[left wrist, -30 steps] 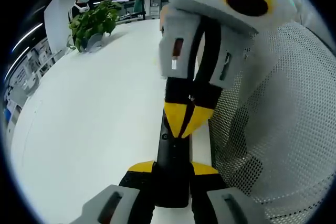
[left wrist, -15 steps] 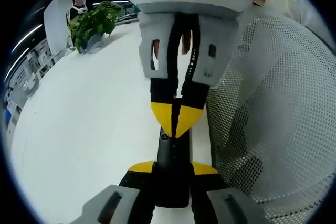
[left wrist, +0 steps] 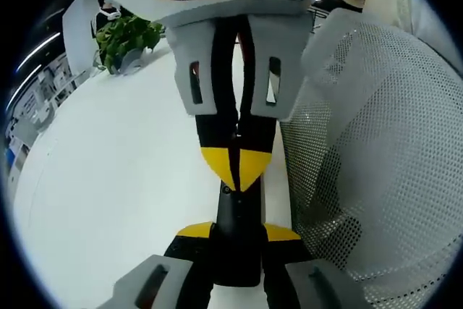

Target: Press the specified remote control buttons in sequence, fully releasing each button before pressing the next.

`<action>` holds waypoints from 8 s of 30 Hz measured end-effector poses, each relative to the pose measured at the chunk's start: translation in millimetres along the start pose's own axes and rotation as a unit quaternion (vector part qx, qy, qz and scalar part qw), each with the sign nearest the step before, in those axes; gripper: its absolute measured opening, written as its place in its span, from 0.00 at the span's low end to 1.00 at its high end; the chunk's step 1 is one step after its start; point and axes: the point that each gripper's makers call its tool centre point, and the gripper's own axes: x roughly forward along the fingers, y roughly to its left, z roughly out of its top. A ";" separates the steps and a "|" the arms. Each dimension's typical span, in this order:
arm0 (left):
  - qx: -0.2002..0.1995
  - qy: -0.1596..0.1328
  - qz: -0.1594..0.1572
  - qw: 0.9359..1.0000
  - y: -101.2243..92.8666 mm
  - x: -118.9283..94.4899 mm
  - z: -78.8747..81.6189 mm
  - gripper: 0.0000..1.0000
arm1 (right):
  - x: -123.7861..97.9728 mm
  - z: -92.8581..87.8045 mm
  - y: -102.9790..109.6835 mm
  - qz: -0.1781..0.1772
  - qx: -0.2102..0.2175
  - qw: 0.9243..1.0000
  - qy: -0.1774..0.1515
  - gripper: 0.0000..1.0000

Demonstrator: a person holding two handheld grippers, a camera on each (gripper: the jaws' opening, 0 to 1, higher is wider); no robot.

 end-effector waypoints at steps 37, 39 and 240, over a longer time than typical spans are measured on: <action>0.005 -0.013 0.008 1.000 -1.1 0.2 0.2 0.24 | 3.5 -0.4 -12.4 0.116 0.166 0.974 0.100 0.00; 0.004 -0.018 0.008 1.000 -1.0 -0.1 -0.1 0.24 | 4.1 0.0 -13.4 0.119 0.170 0.972 0.107 0.00; 0.019 -0.005 -0.002 1.000 -4.1 4.2 4.6 0.24 | 0.9 -31.8 -3.5 -0.042 -0.050 0.993 -0.098 0.26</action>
